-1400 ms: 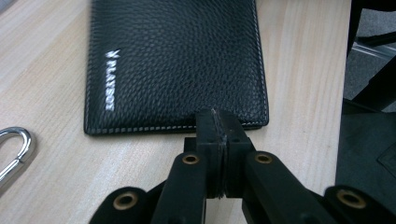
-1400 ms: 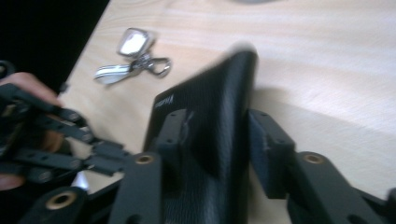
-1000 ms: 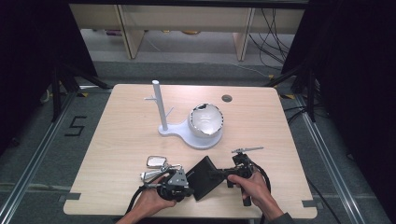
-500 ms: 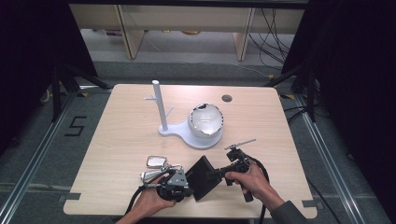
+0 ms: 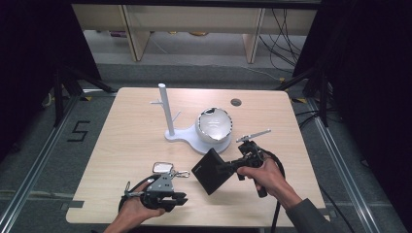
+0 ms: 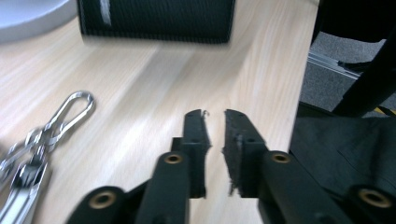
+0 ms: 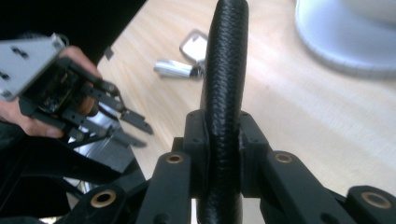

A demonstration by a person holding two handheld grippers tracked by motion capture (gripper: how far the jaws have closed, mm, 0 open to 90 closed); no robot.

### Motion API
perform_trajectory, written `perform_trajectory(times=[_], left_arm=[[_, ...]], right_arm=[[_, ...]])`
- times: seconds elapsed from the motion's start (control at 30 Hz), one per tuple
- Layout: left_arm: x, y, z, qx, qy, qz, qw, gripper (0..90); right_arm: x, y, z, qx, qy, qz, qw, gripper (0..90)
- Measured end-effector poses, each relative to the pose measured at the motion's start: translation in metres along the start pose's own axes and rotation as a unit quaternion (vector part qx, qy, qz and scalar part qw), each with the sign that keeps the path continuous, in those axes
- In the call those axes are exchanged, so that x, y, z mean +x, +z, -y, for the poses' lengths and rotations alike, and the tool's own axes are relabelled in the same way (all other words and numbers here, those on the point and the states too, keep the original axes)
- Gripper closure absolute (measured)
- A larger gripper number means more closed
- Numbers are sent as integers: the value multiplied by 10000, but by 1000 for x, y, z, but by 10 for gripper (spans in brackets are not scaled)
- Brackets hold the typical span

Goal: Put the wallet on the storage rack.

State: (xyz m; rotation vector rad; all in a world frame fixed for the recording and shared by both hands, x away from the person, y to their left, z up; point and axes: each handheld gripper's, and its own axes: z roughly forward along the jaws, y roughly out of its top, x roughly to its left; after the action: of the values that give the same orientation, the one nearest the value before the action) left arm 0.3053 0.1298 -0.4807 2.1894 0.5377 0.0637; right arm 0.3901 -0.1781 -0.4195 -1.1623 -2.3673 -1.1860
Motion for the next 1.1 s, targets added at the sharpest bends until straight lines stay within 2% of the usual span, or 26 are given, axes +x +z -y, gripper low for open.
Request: perform_trajectory(times=[0.03, 0.07, 0.1, 0.2, 0.27, 0.37, 0.43, 0.47, 0.5, 0.53, 0.57, 0.6, 0.63, 0.67, 0.77, 0.8, 0.87, 0.9, 0.93, 1.03, 1.07, 1.1], left_arm=[[0, 0, 0, 0, 0, 0, 10000, 755], [-1, -4, 3, 37, -84, -15, 10000, 755], [-1, -8, 7, 6, -126, -1, 9999, 717], [0, -15, 11, 85, -63, -58, 9999, 668], [-1, -19, 15, 56, -131, -82, 9999, 600], [-3, -21, 18, 52, -225, -57, 9997, 555], [-2, -23, 22, 121, -268, -132, 9995, 515], [-3, -24, 24, 124, -379, -156, 9991, 515], [-3, -25, 26, 120, -357, -138, 9992, 494], [-1, -27, 27, 206, -276, -189, 9992, 486], [-1, -27, 27, 206, -276, -189, 9992, 475], [-2, -28, 30, 144, -389, -210, 9989, 462], [-2, -29, 31, 103, -434, -222, 9988, 454], [-1, -30, 32, 130, -407, -261, 9987, 441], [-1, -31, 34, 123, -438, -297, 9985, 415], [-1, -32, 36, 139, -470, -365, 9981, 398], [-1, -32, 38, 142, -490, -396, 9979, 385], [-1, -33, 39, 202, -486, -436, 9977, 384], [-2, -32, 40, 167, -564, -437, 9973, 381], [-2, -32, 42, 197, -547, -447, 9973, 366], [0, -33, 43, 243, -451, -472, 9976, 366], [0, -33, 43, 243, -451, -472, 9976, 365]], right_arm=[[0, 0, 0, 0, 0, 0, 10000, 778], [1, -3, -3, -45, -8, 33, 10000, 778], [2, -9, -8, -114, 20, 42, 9999, 778], [2, -13, -14, -149, 18, 107, 9998, 778], [-2, -20, -21, -274, 44, 179, 9995, 777], [-4, -23, -24, -315, 46, 238, 9992, 778], [-6, -27, -28, -359, 105, 234, 9990, 778], [-7, -28, -29, -402, 91, 265, 9988, 778], [-7, -32, -31, -397, 201, 237, 9987, 778], [-11, -33, -33, -468, 36, 322, 9984, 778], [-11, -36, -34, -492, 123, 282, 9983, 777], [-13, -38, -35, -549, 66, 295, 9980, 778], [-11, -40, -36, -529, 248, 319, 9978, 778], [-13, -41, -37, -591, 164, 340, 9975, 777], [-16, -47, -40, -655, 175, 382, 9970, 777], [-19, -52, -43, -771, 264, 414, 9958, 777], [-22, -55, -46, -839, 263, 410, 9953, 778], [-24, -57, -47, -872, 257, 504, 9946, 778], [-26, -59, -49, -932, 315, 461, 9941, 777], [-30, -62, -52, -1033, 365, 493, 9928, 778], [-36, -64, -56, -1136, 383, 561, 9912, 778], [-36, -64, -56, -1136, 383, 561, 9912, 778]])
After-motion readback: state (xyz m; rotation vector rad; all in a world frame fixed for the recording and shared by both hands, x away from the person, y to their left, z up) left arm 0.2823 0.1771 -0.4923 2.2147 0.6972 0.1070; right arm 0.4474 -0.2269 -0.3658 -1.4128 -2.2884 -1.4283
